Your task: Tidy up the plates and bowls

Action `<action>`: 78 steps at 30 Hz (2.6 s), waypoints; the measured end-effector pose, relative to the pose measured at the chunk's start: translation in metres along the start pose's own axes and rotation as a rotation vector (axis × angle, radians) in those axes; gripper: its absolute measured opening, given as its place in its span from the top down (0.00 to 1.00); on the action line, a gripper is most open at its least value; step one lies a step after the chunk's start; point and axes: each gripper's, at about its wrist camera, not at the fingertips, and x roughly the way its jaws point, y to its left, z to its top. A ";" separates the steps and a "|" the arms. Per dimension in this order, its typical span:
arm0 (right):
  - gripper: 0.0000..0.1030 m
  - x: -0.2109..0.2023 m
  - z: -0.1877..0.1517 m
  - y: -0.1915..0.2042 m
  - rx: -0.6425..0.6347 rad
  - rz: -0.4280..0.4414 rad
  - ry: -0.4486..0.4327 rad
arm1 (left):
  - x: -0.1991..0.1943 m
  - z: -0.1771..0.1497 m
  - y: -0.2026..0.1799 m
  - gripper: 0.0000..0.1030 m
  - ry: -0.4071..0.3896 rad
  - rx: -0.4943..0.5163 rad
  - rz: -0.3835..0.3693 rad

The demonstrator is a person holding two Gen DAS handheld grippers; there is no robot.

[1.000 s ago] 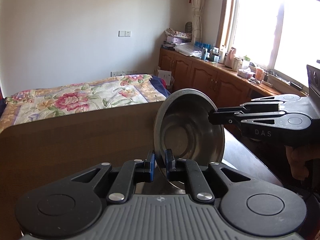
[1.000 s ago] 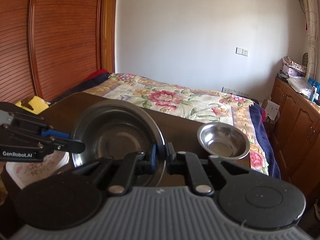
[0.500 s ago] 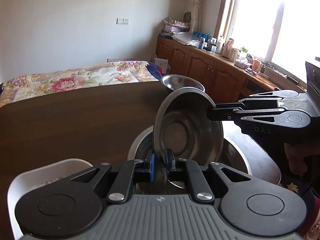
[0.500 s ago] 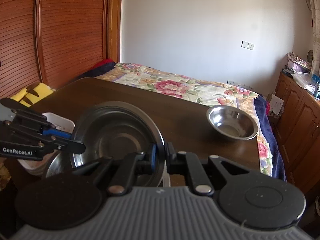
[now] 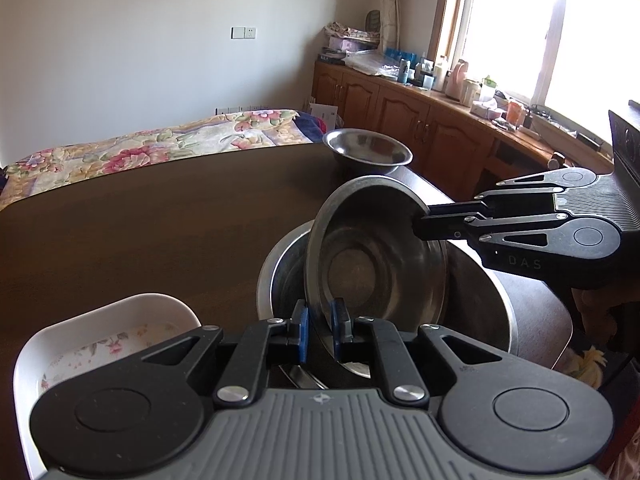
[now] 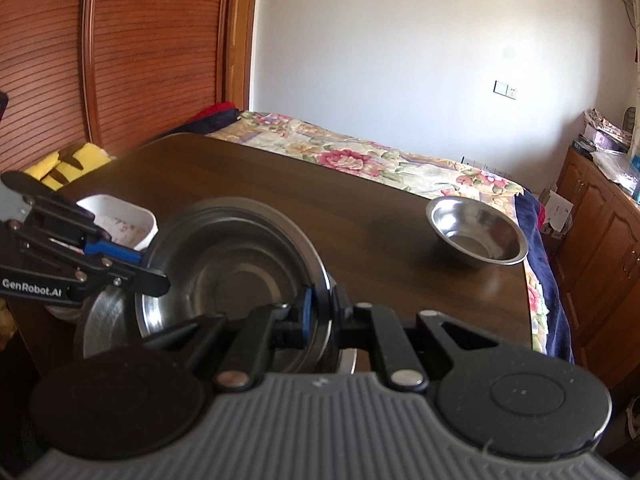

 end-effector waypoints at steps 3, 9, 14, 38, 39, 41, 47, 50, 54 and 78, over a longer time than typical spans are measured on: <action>0.89 0.001 -0.001 -0.002 -0.002 0.010 0.004 | 0.001 -0.001 0.001 0.88 0.002 0.003 -0.001; 0.89 0.002 -0.002 -0.001 -0.036 0.024 0.021 | 0.001 0.000 0.001 0.87 -0.005 0.014 0.017; 0.88 0.003 -0.001 0.003 -0.076 0.032 0.043 | 0.002 0.000 0.002 0.88 -0.011 0.014 0.024; 0.87 0.002 0.003 0.012 -0.181 0.030 0.084 | -0.008 0.003 0.004 0.70 -0.061 -0.004 0.029; 0.87 0.001 0.004 0.012 -0.176 0.029 0.075 | -0.009 0.004 0.004 0.70 -0.063 -0.005 0.028; 0.87 -0.002 0.006 0.010 -0.167 0.026 0.061 | -0.009 0.005 0.004 0.70 -0.068 -0.007 0.027; 0.87 -0.006 0.015 -0.002 -0.131 0.002 -0.015 | -0.009 0.014 0.004 0.70 -0.088 -0.009 0.031; 0.87 -0.005 0.020 -0.014 -0.106 -0.013 -0.043 | -0.005 0.022 0.003 0.70 -0.094 0.000 0.038; 0.87 -0.003 0.023 -0.032 -0.070 -0.030 -0.079 | 0.003 0.032 0.002 0.70 -0.094 0.010 0.045; 0.87 0.024 0.011 -0.125 0.122 -0.129 -0.135 | 0.058 0.091 -0.019 0.70 -0.072 0.077 0.068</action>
